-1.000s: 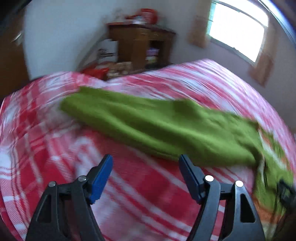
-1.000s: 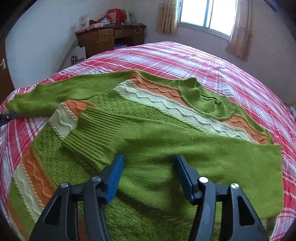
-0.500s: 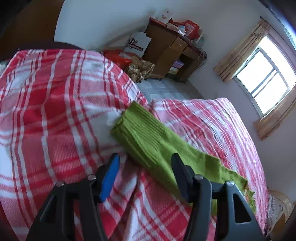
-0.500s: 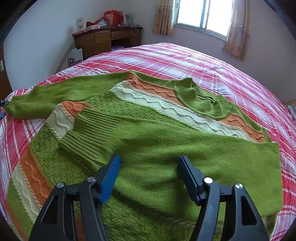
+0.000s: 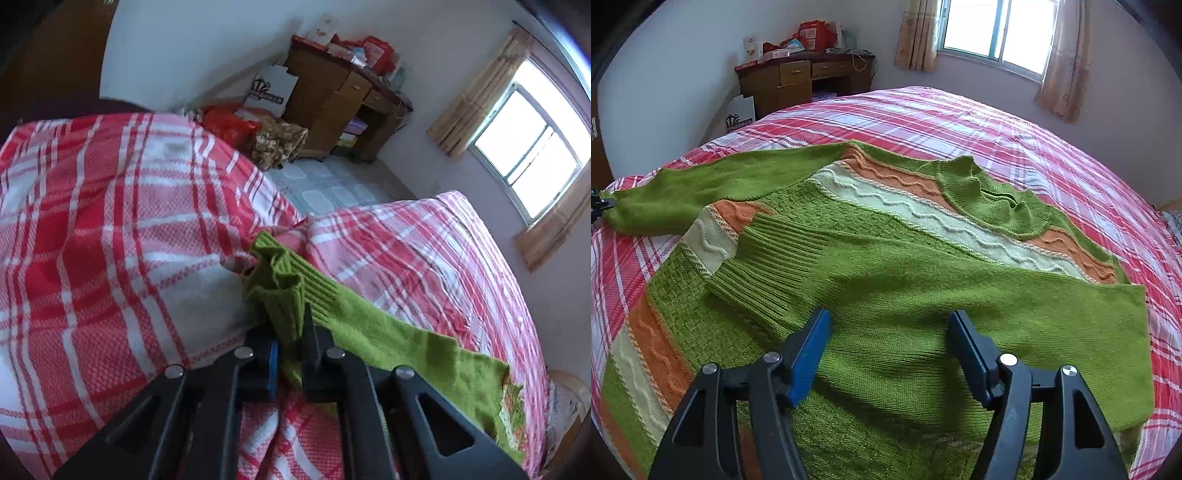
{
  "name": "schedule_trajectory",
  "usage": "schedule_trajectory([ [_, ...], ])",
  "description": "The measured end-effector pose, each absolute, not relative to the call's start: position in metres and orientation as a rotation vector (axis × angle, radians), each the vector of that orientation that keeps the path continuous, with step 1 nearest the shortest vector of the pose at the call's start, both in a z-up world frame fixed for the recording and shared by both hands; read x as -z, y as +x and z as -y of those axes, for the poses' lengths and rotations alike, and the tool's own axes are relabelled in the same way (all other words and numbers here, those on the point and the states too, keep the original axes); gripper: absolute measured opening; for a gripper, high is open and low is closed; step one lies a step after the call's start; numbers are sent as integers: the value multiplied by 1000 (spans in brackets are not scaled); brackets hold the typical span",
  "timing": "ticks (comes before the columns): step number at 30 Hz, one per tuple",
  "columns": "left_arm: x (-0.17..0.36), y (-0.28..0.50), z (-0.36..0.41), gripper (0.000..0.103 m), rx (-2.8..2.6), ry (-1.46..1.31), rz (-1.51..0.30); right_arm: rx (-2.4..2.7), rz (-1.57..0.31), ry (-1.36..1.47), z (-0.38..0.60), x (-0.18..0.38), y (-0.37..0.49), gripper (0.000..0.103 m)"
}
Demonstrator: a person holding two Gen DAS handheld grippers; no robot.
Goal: Fold small clothes
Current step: 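Lift the sleeve with the left tool and fold it across the body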
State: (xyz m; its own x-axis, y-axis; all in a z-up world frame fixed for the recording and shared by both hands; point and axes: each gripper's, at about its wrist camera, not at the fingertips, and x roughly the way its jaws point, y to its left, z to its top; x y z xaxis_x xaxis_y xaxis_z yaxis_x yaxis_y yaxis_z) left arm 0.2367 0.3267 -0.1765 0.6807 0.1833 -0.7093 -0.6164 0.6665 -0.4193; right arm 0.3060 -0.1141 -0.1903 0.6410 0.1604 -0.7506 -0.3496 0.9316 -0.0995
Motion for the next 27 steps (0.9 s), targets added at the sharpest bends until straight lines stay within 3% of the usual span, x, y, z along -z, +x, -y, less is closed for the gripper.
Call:
schedule_trajectory([
  [8,139,231,-316,8,-446,-655,-603,-300,-845,-192,124,186,310,73],
  [27,21,243,-243,8,-251,-505,-440,-274,-675,-96,213,107,230,73],
])
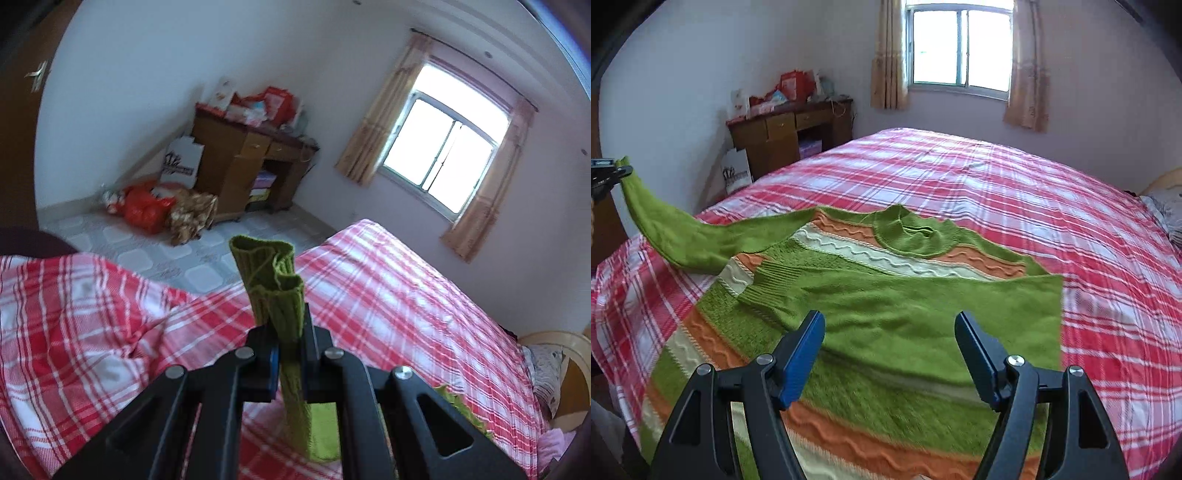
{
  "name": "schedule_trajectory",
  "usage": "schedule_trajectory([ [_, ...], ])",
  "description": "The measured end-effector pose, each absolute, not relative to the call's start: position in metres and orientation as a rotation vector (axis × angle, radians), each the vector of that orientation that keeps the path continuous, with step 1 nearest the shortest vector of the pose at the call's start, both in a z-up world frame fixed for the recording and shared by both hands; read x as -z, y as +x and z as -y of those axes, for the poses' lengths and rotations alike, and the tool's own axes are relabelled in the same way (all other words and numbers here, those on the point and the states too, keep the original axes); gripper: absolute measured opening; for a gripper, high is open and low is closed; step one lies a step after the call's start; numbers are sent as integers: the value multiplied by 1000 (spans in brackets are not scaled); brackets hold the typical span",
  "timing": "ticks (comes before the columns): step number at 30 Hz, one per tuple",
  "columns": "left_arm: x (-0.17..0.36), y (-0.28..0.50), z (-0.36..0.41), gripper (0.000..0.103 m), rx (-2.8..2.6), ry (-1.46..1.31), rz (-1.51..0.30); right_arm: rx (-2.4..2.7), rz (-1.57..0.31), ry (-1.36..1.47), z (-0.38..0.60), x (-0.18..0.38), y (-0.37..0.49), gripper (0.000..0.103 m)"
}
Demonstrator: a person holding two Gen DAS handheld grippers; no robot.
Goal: Fold small clothes
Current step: 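Lift the sleeve with the left tool and fold it across the body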
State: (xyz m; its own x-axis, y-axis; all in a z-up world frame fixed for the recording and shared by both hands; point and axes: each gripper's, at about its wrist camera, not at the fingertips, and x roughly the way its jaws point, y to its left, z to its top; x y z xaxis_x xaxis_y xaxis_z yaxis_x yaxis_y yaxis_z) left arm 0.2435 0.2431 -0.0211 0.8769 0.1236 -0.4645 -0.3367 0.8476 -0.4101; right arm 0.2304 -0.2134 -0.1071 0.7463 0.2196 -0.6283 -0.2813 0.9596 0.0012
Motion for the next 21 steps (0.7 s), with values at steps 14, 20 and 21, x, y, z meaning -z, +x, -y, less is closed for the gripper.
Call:
schedule_trajectory([
  [14,-23,263,-180,8,-169,-434,-388,-225,-640,-18,268,109,185,74],
  [20,-37,274,-149,8,-140,-396,-377,-194,-628,21,290,110,172,74],
  [21,-38,275,-144,8,-134,-392,-375,-189,-628,30,293,111,171,74],
])
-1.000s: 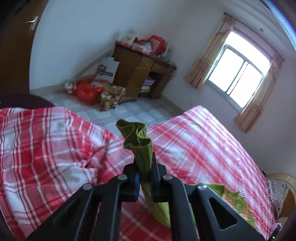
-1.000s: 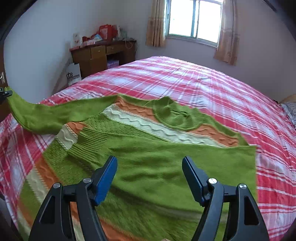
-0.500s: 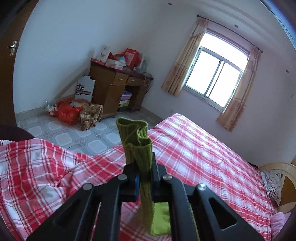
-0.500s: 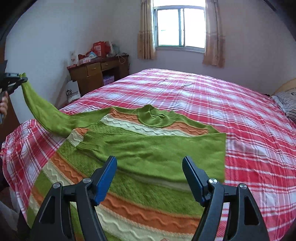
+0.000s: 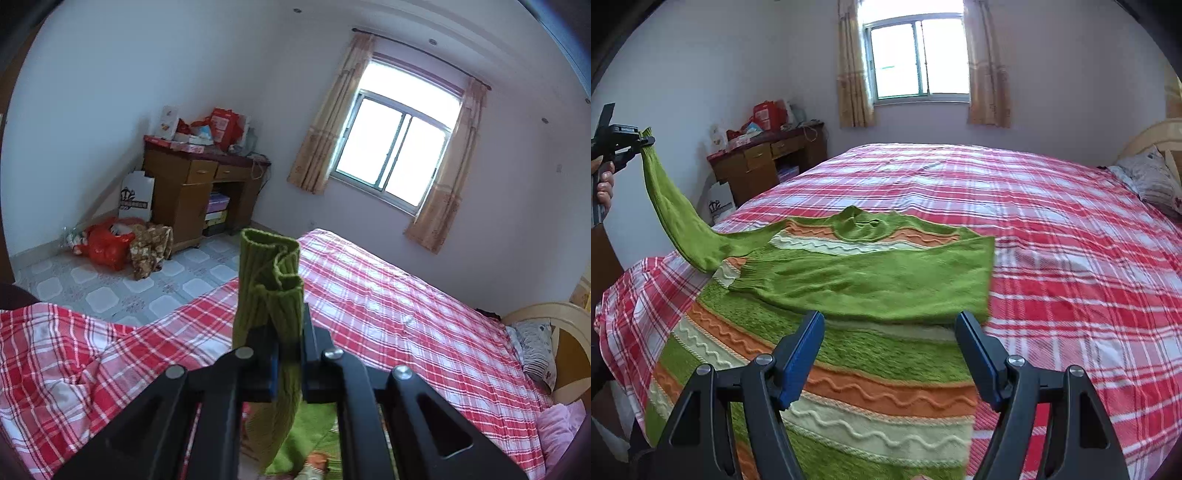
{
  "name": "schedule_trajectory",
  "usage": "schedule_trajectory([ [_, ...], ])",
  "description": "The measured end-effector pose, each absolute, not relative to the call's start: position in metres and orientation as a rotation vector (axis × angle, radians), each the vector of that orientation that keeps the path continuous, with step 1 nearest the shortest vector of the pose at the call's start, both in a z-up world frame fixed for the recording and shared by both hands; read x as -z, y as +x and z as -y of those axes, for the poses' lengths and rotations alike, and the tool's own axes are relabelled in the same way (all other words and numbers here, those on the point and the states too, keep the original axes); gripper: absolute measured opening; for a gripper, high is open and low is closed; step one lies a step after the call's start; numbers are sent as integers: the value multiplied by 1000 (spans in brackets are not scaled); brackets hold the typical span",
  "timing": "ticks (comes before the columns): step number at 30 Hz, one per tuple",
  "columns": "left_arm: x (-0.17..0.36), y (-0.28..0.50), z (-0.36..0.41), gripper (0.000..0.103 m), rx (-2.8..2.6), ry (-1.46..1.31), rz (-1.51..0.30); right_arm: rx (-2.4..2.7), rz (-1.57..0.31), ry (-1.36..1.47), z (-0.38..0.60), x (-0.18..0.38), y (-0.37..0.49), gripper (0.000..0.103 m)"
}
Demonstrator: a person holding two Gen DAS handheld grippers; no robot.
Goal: Fold small clothes
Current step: 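Lift the sleeve with the left tool and fold it across the body, then open the left tool to release the sleeve onto the sweater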
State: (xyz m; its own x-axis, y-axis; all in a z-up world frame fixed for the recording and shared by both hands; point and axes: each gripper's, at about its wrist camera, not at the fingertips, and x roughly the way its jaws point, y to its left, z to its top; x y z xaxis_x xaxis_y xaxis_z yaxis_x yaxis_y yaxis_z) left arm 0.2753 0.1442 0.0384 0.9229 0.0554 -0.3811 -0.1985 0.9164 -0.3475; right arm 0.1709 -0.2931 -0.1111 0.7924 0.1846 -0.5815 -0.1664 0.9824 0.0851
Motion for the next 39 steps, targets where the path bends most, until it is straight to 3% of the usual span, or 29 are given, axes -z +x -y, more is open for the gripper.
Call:
schedule_trajectory([
  [17,-35,313,-10,8,38,-292,-399,-149,-672,74,314,143,148,74],
  [33,61,346,165,9,106,-23,-507,-96,-711,131,335,172,138,74],
  [35,76,349,181,19,109,33,-542,-90,-712,145,338,174,138,74],
  [39,98,337,190,67,145,98,-608,-79,-735,171,342,183,140,74],
])
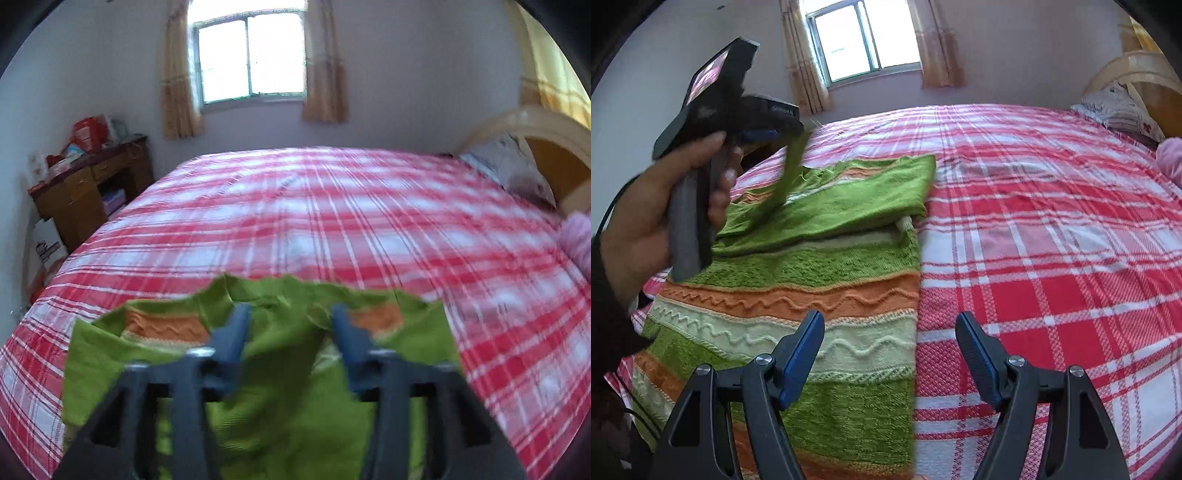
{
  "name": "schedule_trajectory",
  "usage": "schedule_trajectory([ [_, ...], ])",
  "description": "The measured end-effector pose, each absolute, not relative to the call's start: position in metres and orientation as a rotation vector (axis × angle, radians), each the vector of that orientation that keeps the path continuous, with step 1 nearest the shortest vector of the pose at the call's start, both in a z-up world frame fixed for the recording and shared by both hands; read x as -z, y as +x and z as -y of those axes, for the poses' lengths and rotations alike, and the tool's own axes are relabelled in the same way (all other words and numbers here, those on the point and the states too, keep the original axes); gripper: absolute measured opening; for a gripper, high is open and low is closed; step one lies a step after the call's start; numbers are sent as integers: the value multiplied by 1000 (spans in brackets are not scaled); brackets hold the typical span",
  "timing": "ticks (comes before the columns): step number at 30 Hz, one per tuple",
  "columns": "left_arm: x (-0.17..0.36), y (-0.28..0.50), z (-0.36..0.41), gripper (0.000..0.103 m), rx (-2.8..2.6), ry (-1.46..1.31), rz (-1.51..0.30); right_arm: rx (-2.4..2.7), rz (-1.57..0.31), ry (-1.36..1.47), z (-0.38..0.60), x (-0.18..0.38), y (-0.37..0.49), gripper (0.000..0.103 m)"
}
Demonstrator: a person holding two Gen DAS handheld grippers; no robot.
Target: Fold small clothes
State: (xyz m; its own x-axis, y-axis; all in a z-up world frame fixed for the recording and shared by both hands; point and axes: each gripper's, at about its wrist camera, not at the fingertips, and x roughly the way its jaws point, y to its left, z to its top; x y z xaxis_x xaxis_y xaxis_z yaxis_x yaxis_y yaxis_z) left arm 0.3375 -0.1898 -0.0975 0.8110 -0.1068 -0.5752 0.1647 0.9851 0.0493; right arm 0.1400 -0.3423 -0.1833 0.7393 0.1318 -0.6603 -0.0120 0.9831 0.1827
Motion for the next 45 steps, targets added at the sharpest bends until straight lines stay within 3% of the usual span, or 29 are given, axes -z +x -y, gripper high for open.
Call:
schedule_trajectory([
  [1,97,330,187,75,147,114,-595,-77,-743,175,343,185,141,74],
  [3,94,313,172,79,162,130,-569,-78,-748,176,342,188,142,74],
  [7,97,282,127,102,122,194,-521,-98,-738,201,346,188,140,74],
  [14,134,272,20,103,-151,370,-581,-119,-736,170,342,162,147,74],
  [20,156,299,-34,103,-207,283,-708,-212,-765,227,330,118,212,74],
  [25,171,303,-50,103,-215,159,-749,-186,-839,274,317,126,285,72],
  [27,171,301,-59,103,-197,88,-751,-191,-884,301,309,141,313,65],
  [31,175,299,-64,103,-198,37,-760,-160,-948,290,293,168,346,62],
  [32,175,298,-65,103,-192,25,-762,-163,-965,278,286,175,352,51],
  [33,175,299,-66,103,-185,18,-764,-148,-963,253,282,178,354,34],
  [35,177,303,-73,103,-172,-12,-774,-129,-932,206,276,176,351,21],
  [36,178,303,-74,103,-170,-23,-775,-138,-915,201,277,173,347,8],
  [37,178,303,-75,103,-166,-29,-776,-137,-901,194,277,170,344,4],
  [45,179,301,-85,103,-139,-97,-782,-125,-774,66,283,133,301,2],
])
